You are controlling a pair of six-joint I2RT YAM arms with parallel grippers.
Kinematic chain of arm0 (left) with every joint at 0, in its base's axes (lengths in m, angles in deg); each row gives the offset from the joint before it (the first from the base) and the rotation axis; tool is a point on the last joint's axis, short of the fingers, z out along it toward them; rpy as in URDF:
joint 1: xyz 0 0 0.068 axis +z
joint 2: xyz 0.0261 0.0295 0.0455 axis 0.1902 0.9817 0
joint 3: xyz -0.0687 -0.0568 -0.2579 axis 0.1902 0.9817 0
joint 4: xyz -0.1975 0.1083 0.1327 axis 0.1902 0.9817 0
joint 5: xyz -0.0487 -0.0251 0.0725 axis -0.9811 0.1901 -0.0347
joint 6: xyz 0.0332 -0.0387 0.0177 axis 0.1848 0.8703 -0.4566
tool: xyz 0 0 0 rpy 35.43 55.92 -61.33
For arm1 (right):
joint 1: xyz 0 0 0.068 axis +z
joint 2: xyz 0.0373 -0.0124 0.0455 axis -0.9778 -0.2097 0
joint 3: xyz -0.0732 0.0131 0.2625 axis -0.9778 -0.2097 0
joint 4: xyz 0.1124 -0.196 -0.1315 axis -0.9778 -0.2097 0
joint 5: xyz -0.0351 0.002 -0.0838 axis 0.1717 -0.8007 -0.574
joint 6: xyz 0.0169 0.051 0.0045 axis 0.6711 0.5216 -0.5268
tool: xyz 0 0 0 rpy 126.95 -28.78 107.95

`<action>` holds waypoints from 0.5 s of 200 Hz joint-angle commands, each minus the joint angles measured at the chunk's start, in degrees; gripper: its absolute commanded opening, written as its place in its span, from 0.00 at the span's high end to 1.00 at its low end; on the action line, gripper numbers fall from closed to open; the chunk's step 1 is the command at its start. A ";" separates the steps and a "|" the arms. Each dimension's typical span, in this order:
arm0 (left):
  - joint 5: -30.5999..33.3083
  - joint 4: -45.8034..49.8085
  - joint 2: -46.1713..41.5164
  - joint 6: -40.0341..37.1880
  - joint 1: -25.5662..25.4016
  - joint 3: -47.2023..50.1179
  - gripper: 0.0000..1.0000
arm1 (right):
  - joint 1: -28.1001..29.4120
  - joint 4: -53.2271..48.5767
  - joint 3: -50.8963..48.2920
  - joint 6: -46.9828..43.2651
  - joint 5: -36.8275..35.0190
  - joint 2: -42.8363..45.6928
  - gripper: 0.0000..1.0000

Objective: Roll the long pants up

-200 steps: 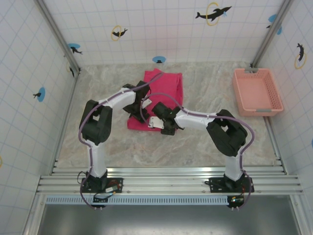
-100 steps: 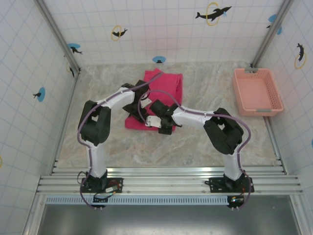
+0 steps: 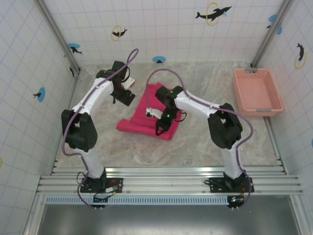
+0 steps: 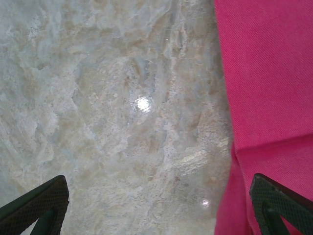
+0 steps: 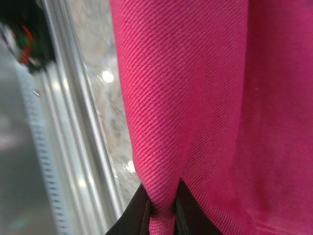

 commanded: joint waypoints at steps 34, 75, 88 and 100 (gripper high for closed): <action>-2.82 3.70 0.76 -1.55 -0.81 -1.22 0.03 | -10.38 -6.40 6.95 9.12 13.82 -11.63 0.93; -4.97 4.88 2.59 -2.21 -3.21 -2.90 0.03 | -12.72 -6.30 12.59 11.52 10.47 -18.59 0.93; -5.78 4.71 3.50 -1.71 -4.83 -3.34 0.03 | -12.93 -6.38 14.32 11.81 10.15 -20.10 0.93; -6.89 4.47 4.72 -0.69 -5.93 -3.26 0.03 | -12.94 -6.38 15.37 12.28 8.43 -20.94 0.93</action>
